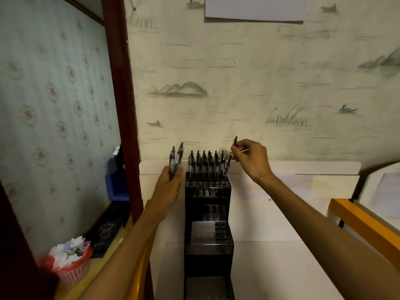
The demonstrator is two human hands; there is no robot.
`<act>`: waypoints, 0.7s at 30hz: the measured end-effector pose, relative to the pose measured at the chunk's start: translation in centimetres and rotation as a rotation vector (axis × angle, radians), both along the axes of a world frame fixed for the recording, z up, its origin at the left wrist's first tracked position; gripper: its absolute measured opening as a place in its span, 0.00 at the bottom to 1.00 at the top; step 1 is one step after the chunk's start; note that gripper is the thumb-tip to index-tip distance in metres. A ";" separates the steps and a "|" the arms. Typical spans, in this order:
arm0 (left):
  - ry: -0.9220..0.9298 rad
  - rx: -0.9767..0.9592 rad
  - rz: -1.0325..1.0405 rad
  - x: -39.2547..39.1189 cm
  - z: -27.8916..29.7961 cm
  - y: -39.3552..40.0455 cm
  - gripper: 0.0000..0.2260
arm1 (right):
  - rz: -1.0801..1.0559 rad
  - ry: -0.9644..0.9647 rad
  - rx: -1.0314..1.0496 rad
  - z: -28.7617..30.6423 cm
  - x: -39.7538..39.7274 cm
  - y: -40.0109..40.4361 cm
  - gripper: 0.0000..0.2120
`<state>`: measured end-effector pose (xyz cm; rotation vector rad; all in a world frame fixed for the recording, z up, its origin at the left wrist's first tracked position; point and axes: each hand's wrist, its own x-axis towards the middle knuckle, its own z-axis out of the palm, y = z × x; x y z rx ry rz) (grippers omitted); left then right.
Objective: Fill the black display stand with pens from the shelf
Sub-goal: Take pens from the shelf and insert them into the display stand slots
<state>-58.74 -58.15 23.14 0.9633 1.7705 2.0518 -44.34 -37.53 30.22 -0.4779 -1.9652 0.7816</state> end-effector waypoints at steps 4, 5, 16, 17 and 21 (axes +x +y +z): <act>-0.034 0.022 -0.004 -0.2 0.0 0.1 0.07 | -0.017 -0.060 0.094 0.0 -0.5 -0.4 0.06; -0.038 0.026 0.005 -0.1 0.0 0.1 0.07 | -0.024 -0.076 0.120 0.0 -0.6 -0.4 0.06; 0.055 0.097 0.056 -0.1 0.2 -0.1 0.10 | -0.011 -0.271 0.171 -1.4 -1.4 -0.2 0.10; 0.069 0.095 0.056 -0.1 0.1 0.0 0.10 | -0.009 -0.313 0.178 -1.7 -1.4 -0.2 0.11; 0.095 0.072 0.053 0.0 0.0 0.3 0.10 | -0.055 -0.372 0.167 -2.9 -1.3 -0.2 0.16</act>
